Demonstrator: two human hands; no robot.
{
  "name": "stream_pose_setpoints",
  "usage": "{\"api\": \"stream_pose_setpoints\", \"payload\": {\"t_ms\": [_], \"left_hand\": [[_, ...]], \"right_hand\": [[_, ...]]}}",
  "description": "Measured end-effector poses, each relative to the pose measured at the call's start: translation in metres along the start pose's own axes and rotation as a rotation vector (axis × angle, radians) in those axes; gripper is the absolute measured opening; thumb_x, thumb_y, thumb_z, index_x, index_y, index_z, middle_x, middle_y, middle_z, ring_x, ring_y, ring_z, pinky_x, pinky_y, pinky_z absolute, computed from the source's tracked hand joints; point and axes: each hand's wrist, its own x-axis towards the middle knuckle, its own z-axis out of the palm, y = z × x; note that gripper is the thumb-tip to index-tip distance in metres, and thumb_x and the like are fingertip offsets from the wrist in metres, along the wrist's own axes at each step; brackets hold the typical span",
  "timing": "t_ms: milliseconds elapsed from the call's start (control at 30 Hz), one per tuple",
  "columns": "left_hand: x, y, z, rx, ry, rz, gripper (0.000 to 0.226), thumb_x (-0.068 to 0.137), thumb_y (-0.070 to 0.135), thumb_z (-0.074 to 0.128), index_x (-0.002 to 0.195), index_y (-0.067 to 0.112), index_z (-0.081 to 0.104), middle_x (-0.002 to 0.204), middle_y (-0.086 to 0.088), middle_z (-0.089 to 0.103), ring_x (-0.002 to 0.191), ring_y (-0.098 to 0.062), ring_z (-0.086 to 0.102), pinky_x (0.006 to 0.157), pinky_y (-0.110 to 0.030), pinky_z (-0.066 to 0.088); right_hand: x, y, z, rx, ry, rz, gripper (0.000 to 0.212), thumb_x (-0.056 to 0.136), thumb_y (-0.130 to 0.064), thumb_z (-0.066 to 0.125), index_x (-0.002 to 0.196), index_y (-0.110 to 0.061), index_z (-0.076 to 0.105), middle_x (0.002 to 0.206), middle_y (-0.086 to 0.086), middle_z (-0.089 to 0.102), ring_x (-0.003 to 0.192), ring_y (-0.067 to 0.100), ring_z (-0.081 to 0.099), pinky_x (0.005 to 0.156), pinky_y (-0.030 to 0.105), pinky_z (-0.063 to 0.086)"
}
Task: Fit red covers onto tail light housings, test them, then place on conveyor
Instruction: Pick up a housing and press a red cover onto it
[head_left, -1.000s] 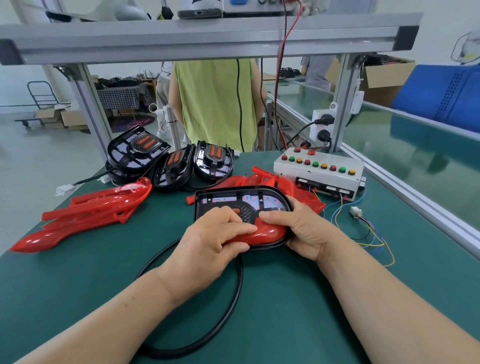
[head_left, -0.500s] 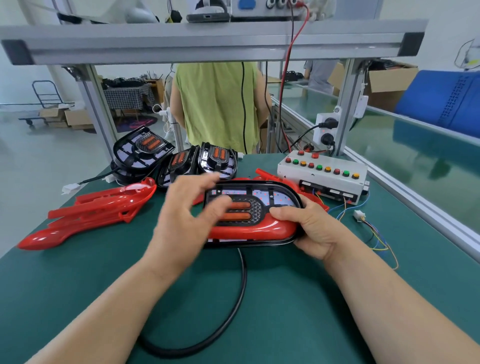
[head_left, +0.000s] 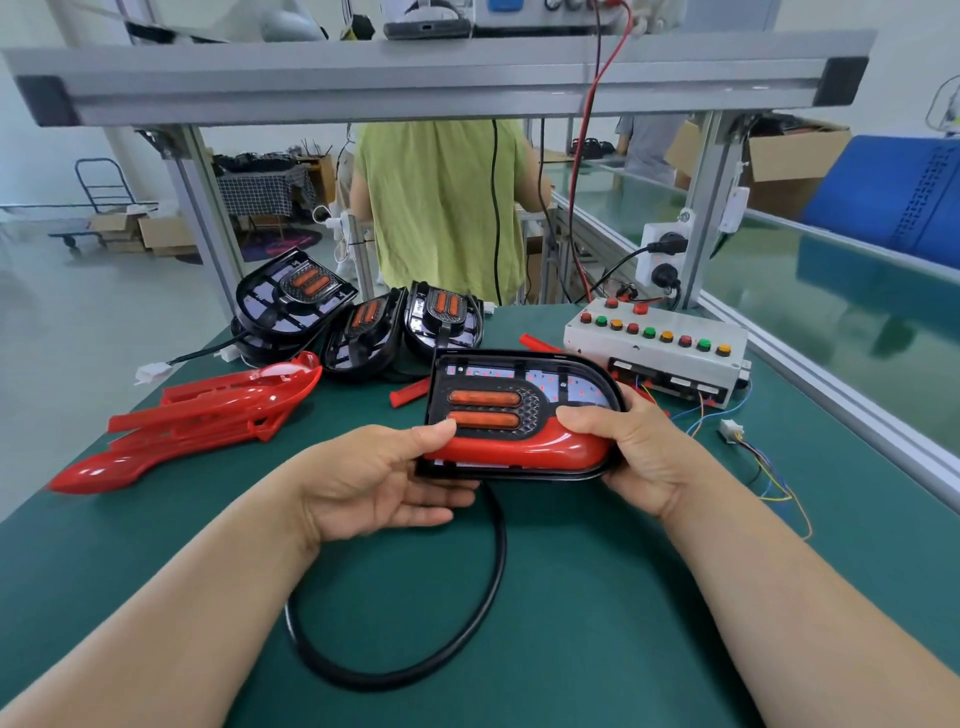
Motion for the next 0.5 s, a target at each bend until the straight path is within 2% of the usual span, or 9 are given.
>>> {"api": "stream_pose_setpoints", "payload": {"t_ms": [100, 200, 400, 500], "left_hand": [[0.0012, 0.0003, -0.0049, -0.102, -0.046, 0.008, 0.051, 0.081, 0.034, 0.062, 0.125, 0.008, 0.064, 0.125, -0.012, 0.068, 0.106, -0.029, 0.070, 0.080, -0.034, 0.060], [0.0038, -0.0017, -0.0039, -0.097, -0.033, 0.030, 0.045, 0.078, 0.028, 0.064, 0.117, 0.006, 0.068, 0.121, -0.011, 0.070, 0.102, -0.030, 0.071, 0.080, -0.034, 0.061], [0.0056, -0.0042, -0.0067, -0.070, -0.025, 0.031, 0.047, 0.079, 0.024, 0.065, 0.120, 0.000, 0.065, 0.120, -0.014, 0.070, 0.105, -0.032, 0.070, 0.083, -0.034, 0.060], [0.0060, -0.0042, -0.0053, -0.065, -0.013, 0.037, 0.041, 0.078, 0.022, 0.065, 0.114, 0.002, 0.068, 0.115, -0.014, 0.072, 0.100, -0.032, 0.072, 0.078, -0.033, 0.061]], "right_hand": [[0.0013, 0.0014, -0.0003, 0.013, 0.008, -0.002, 0.058, 0.059, 0.003, 0.074, 0.115, -0.007, 0.065, 0.105, 0.018, 0.074, 0.081, 0.028, 0.074, 0.065, 0.036, 0.061], [0.0021, 0.0030, 0.0000, 0.011, 0.017, -0.007, 0.057, 0.057, 0.003, 0.075, 0.112, -0.008, 0.065, 0.099, 0.014, 0.076, 0.079, 0.026, 0.074, 0.064, 0.035, 0.060], [0.0028, 0.0045, -0.0009, -0.015, 0.024, -0.005, 0.069, 0.056, 0.004, 0.076, 0.123, -0.005, 0.061, 0.107, 0.017, 0.074, 0.085, 0.029, 0.074, 0.069, 0.038, 0.061], [0.0033, 0.0051, -0.0008, -0.019, 0.018, -0.005, 0.073, 0.056, 0.004, 0.076, 0.127, -0.004, 0.059, 0.113, 0.019, 0.072, 0.090, 0.031, 0.072, 0.072, 0.040, 0.061]]}}
